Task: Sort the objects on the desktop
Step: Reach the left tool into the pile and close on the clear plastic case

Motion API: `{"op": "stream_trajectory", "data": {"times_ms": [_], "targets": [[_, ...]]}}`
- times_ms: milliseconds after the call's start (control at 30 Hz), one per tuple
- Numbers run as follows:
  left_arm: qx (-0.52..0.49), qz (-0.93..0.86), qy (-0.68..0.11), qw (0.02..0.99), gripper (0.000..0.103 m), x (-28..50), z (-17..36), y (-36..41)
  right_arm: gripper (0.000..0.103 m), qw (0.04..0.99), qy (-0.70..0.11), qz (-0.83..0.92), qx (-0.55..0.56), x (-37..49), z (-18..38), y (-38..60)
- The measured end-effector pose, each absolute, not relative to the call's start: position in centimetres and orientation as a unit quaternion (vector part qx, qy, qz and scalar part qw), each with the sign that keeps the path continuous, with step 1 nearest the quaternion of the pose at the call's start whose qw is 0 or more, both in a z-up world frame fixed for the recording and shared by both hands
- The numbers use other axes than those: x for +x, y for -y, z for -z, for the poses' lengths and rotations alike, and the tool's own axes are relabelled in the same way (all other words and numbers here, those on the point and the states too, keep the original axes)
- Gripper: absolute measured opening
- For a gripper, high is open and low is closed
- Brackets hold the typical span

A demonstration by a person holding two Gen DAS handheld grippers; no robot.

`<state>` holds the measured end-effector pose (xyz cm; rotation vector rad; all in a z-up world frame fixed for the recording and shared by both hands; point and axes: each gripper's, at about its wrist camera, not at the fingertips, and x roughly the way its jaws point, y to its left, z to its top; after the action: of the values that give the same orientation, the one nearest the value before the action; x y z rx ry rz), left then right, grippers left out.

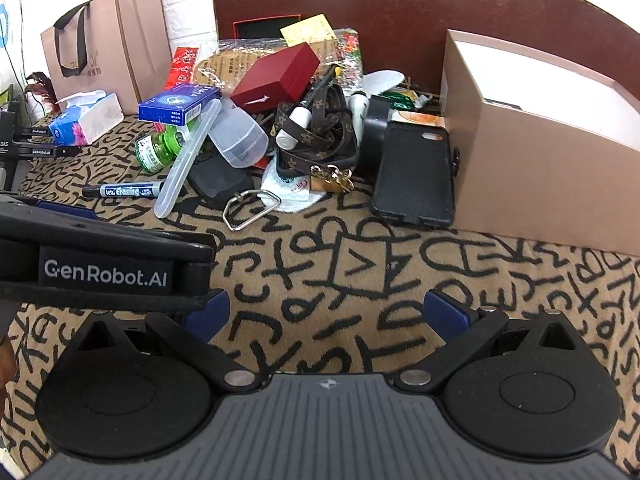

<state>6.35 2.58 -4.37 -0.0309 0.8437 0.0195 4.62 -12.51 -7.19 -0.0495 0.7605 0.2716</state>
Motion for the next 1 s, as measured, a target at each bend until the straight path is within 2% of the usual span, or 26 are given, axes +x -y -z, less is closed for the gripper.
{"op": "stream_trajectory", "data": {"times_ms": [233, 300, 433, 600, 667, 767, 800, 1000], "targets": [[-0.048, -0.003, -0.401, 0.915, 0.103, 8.0, 4.4, -6.0, 0.103, 0.922, -0.327, -0.206, -0.013, 6.0, 7.1, 11.7], [-0.045, 0.001, -0.397, 0.917, 0.101, 8.7, 4.4, -6.7, 0.103, 0.921, -0.321, -0.221, -0.015, 6.6, 7.1, 11.0], [-0.047, 0.007, -0.407, 0.912, 0.09, 10.8, 4.7, -8.0, 0.1, 0.917, -0.306, -0.255, -0.024, 7.8, 7.2, 9.3], [-0.036, 0.014, -0.412, 0.911, 0.076, 13.0, 5.3, -8.7, 0.082, 0.92, -0.281, -0.268, -0.055, 9.7, 7.3, 7.6], [-0.044, 0.02, -0.416, 0.908, 0.061, 14.0, 5.6, -9.1, 0.076, 0.921, -0.264, -0.276, -0.072, 10.4, 7.2, 7.0], [-0.052, 0.023, -0.427, 0.903, 0.05, 15.5, 6.1, -9.5, 0.067, 0.919, -0.252, -0.285, -0.102, 11.6, 7.6, 6.0], [-0.056, 0.021, -0.428, 0.902, 0.05, 15.9, 6.3, -9.7, 0.063, 0.92, -0.247, -0.285, -0.107, 11.9, 7.7, 5.8], [-0.069, 0.015, -0.432, 0.899, 0.051, 17.7, 7.1, -10.3, 0.061, 0.921, -0.228, -0.283, -0.14, 13.7, 8.5, 4.9]]}}
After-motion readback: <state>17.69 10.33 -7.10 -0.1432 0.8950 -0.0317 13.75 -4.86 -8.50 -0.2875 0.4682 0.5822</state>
